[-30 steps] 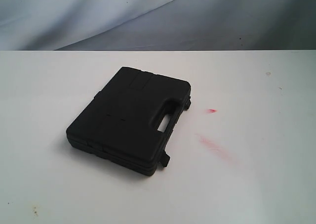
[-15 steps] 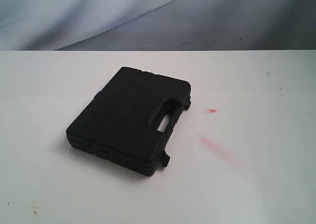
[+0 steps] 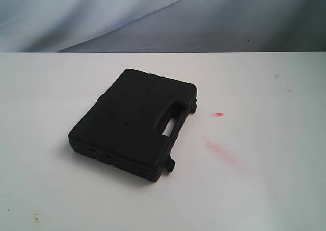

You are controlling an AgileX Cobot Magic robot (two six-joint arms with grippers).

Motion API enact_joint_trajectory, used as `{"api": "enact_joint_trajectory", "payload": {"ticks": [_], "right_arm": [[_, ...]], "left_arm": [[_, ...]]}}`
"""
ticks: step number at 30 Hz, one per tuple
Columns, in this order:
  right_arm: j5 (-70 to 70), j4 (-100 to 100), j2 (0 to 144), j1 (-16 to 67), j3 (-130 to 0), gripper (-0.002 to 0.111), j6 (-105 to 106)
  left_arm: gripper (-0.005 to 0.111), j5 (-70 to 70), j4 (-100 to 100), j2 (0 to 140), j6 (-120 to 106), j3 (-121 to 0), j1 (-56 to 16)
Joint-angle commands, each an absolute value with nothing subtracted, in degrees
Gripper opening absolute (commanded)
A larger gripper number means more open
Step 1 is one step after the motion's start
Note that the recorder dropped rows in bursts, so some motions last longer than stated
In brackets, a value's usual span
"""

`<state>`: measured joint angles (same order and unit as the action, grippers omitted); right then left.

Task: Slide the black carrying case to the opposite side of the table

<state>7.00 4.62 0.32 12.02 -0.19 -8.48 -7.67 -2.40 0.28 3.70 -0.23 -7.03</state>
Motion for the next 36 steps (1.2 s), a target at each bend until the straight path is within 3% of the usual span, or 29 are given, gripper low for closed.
{"api": "enact_joint_trajectory", "payload": {"ticks": [1, 36], "right_arm": [[6.96, 4.42, 0.0, 12.07, 0.0, 0.0, -7.95], [1.03, 4.2, 0.0, 12.07, 0.0, 0.0, -8.08]], "left_arm": [[0.0, -7.56, -2.43, 0.0, 4.32, 0.0, -6.77], [0.0, -7.56, -2.43, 0.0, 4.15, 0.0, -6.77]]}}
